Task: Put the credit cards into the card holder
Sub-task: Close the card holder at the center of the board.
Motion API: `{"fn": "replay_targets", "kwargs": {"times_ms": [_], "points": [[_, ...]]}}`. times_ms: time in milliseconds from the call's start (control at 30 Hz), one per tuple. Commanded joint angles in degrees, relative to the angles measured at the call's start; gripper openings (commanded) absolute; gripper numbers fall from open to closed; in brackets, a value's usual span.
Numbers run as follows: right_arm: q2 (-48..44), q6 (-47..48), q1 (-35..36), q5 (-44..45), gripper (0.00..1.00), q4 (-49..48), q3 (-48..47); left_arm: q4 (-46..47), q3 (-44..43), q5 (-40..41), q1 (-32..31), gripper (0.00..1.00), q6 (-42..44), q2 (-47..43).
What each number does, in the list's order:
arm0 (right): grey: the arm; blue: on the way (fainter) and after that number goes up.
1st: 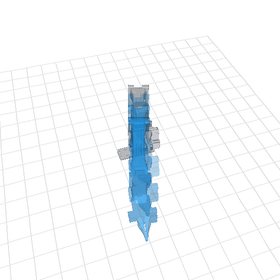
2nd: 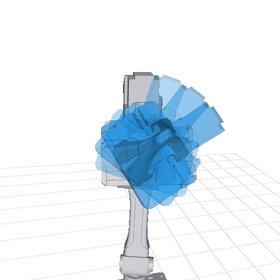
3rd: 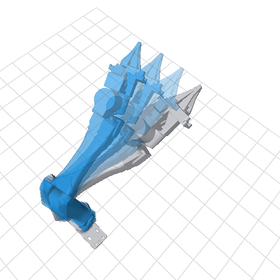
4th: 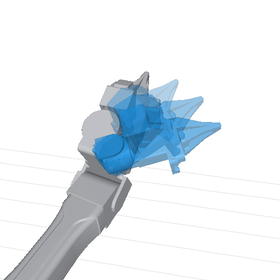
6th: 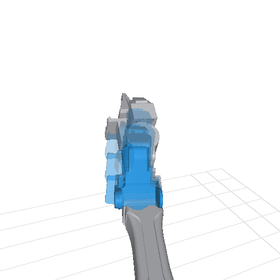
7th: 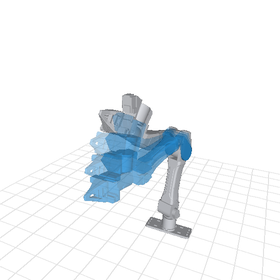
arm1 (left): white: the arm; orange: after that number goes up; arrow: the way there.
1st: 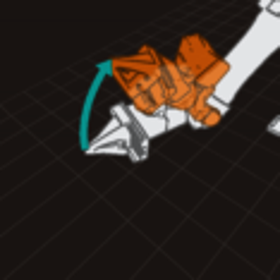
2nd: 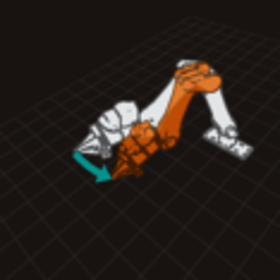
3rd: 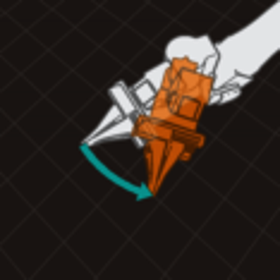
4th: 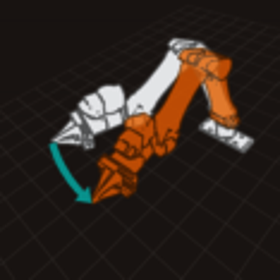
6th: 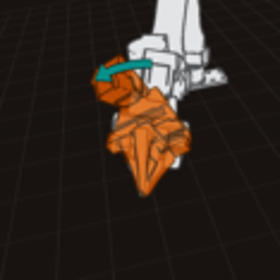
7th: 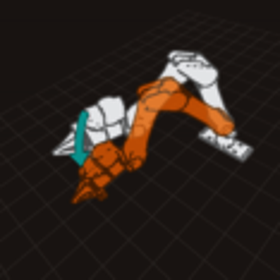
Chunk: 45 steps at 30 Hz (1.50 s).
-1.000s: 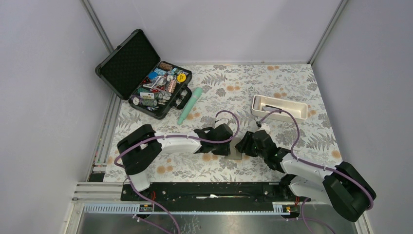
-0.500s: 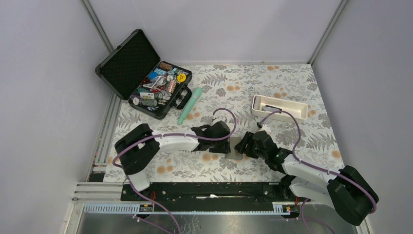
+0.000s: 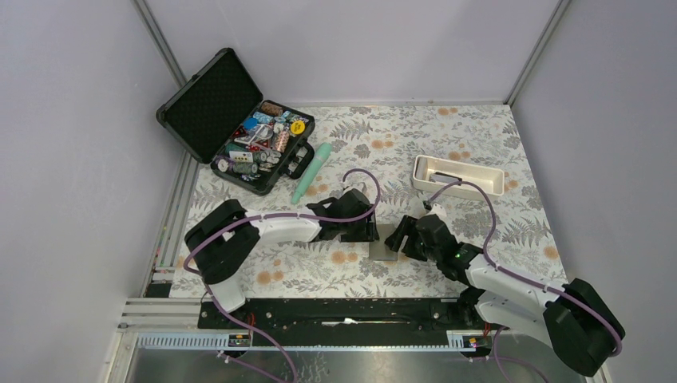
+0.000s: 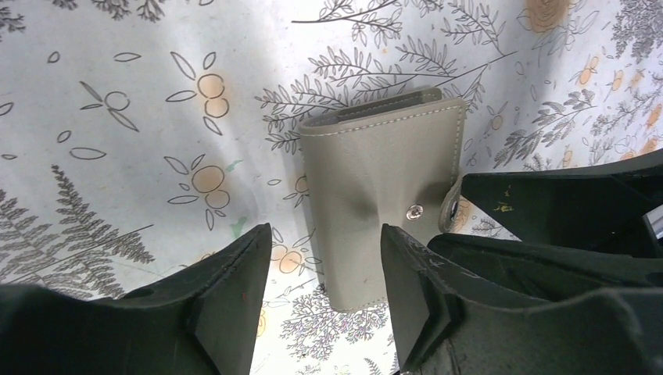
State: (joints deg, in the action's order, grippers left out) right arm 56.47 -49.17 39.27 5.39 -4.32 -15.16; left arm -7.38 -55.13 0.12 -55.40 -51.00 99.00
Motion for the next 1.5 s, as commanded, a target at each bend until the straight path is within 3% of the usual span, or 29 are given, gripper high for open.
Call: {"fn": "replay_targets", "kwargs": {"times_ms": [0, 233, 533, 967, 1467], "points": [[-1.51, 0.48, -0.76, 1.64, 0.77, 6.76, -0.71, 4.33, -1.76, -1.79, 0.29, 0.57, -0.46, 0.79], [-5.18, 1.21, -4.66, -1.30, 0.80, 8.28, -1.45, 3.36, -2.50, -1.58, 0.20, 0.57, -0.12, 3.57], [-7.08, 2.01, -9.58, -5.19, 0.71, 7.31, -0.26, 0.27, -3.78, -0.32, -0.88, 0.53, 1.68, 6.02], [-2.18, 1.62, -9.88, -10.35, 0.70, -1.16, 1.51, -4.86, -5.50, 3.72, -2.88, 0.43, 3.10, 8.09], [0.24, 1.79, -9.91, -11.27, 0.58, -3.13, 2.50, -5.13, -4.98, 4.36, -3.23, 0.39, 2.93, 7.85]]}}
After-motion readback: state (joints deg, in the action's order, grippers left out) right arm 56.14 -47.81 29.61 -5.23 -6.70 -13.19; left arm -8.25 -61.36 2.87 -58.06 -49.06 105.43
